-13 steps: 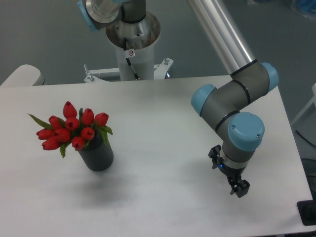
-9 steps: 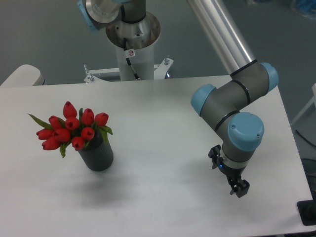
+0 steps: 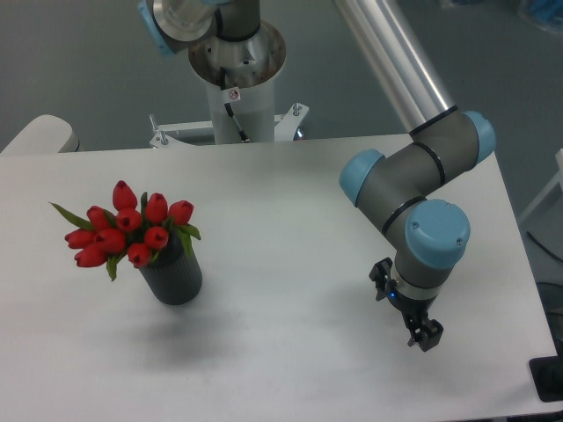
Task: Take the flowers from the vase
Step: 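Move the open gripper toward the red tulip stems above the grey vase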
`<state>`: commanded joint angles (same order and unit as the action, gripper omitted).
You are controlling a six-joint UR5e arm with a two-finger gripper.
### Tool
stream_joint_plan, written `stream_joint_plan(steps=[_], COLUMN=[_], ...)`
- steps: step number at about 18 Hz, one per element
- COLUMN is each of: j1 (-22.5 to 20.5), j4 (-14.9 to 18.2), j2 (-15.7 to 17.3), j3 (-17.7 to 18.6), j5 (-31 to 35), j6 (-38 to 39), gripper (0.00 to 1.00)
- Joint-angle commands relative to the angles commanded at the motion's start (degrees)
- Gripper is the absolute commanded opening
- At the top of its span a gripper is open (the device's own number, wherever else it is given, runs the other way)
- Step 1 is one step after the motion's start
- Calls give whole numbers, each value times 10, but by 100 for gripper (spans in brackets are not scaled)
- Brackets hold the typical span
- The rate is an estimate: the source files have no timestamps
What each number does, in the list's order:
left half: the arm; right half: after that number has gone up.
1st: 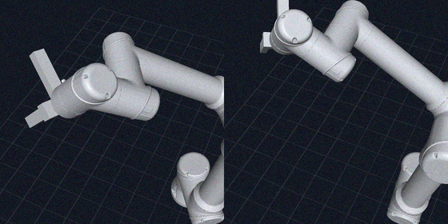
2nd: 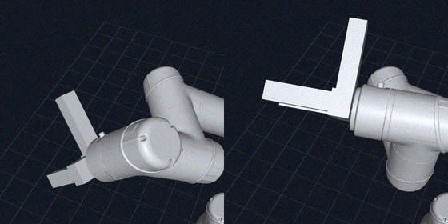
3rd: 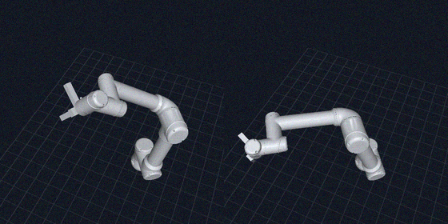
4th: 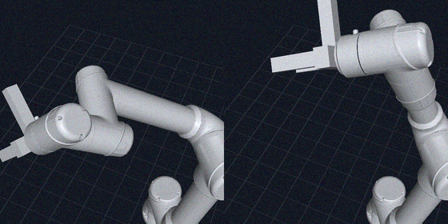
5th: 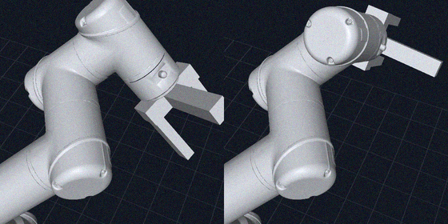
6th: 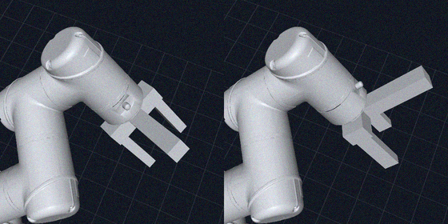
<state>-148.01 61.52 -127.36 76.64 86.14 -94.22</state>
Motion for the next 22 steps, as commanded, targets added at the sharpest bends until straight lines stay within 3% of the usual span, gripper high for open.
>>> stream_joint_plan(steps=[8,14,22], j1=[0,-11,-22], j4=[5,11,101], j2=[74,154,205], j3=[84,161,163], j5=[-156,-237,-323], j6=[2,1,1], gripper=[100,100,100])
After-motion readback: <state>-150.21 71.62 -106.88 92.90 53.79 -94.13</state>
